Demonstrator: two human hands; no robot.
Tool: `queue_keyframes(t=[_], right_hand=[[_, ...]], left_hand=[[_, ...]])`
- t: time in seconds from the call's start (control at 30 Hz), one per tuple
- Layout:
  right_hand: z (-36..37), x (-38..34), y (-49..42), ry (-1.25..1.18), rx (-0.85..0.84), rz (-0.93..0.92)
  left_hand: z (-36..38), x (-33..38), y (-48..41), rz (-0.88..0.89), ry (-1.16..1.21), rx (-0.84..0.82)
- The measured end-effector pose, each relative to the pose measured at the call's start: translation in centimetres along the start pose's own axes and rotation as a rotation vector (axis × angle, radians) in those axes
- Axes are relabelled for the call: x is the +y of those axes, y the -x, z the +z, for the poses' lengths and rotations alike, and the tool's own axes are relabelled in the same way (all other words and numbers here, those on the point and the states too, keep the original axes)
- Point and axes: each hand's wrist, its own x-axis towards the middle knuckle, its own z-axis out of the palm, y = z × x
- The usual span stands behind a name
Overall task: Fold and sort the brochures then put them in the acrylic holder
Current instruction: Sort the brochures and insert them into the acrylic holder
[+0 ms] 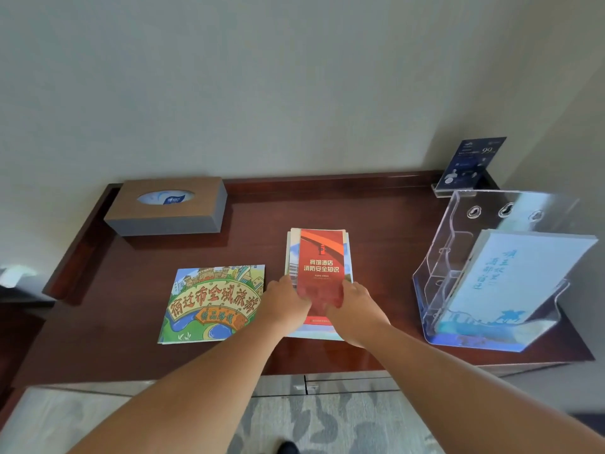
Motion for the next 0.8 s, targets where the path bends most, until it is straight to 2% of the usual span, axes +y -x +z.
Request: queue_keyframes(t=[0.17,0.27,0.43,0.63,0.8], right_hand=[[1.2,-0.4,-0.2,0.022,0.010,-0.014],[1.7,-0.1,-0.2,0.069,-0.003,0.013],[1.9,-0.2,0.1,0.034,0.060,0.038],[1.1,-0.9,0.4,-0.081,0.151,0.079],[0.5,-1.5,0.2,-0.213,0.224,0.181]], left_hand=[[0.8,-1.0,-0.4,0.186,-0.335,0.023],[1.9,-1.6,-0.2,0.233,-0.434,0.029],[2.2,-1.4,-0.3,0.180,-0.210,0.074],[2.2,-1.4,-0.4,0.175,-0.168,0.006],[1.9,-1.0,-0.8,0.092,0.048,-0.012]])
